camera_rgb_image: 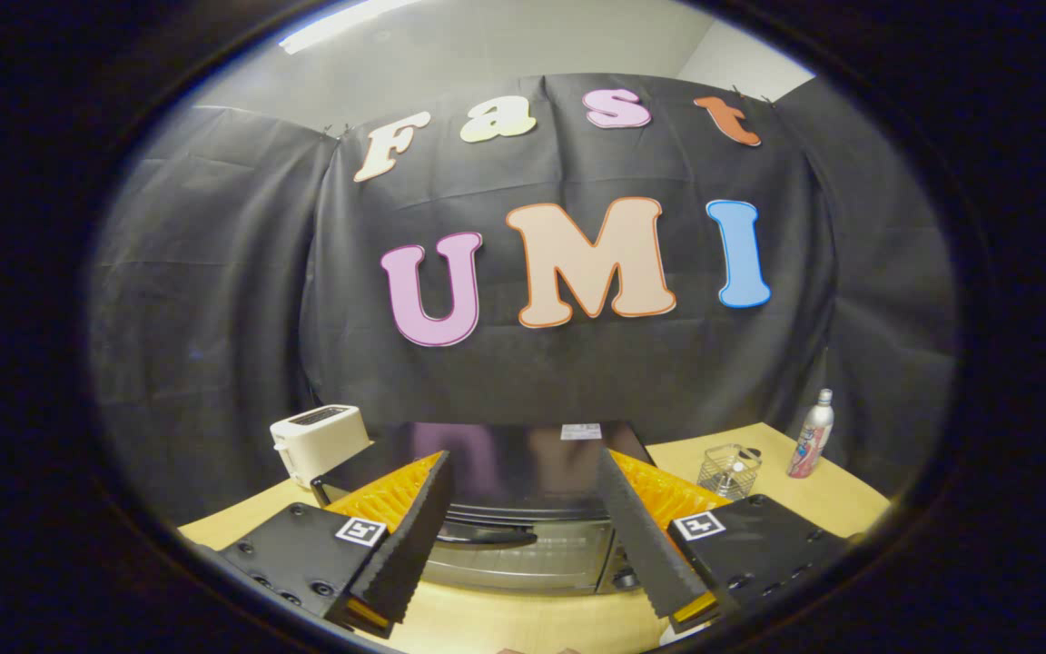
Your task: Open the toaster oven, put the food inside, and close the toaster oven door.
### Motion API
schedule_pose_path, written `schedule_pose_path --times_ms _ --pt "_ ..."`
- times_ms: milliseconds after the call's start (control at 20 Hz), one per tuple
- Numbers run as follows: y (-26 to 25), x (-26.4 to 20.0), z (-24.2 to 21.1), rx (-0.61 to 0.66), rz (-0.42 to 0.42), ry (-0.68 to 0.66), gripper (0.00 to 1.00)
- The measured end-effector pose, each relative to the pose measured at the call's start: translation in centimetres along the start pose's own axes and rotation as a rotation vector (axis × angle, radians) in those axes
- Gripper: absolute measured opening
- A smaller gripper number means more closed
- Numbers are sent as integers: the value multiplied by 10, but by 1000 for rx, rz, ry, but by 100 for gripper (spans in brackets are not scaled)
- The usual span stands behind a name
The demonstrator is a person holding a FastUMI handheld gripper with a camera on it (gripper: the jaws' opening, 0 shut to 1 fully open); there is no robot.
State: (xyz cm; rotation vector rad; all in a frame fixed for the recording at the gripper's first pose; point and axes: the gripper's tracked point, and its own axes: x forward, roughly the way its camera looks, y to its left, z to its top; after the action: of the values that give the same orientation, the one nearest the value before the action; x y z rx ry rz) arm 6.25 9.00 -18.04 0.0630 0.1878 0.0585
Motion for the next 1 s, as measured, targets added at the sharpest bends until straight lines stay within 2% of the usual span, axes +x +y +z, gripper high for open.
schedule_pose_path --times_ms 350,900,1000 --pt "21 34 -4 -3 -25 -68 98" --pt "21 77 -63 -35 -65 29 98" --pt "21 76 -61 -34 -66 4 98"
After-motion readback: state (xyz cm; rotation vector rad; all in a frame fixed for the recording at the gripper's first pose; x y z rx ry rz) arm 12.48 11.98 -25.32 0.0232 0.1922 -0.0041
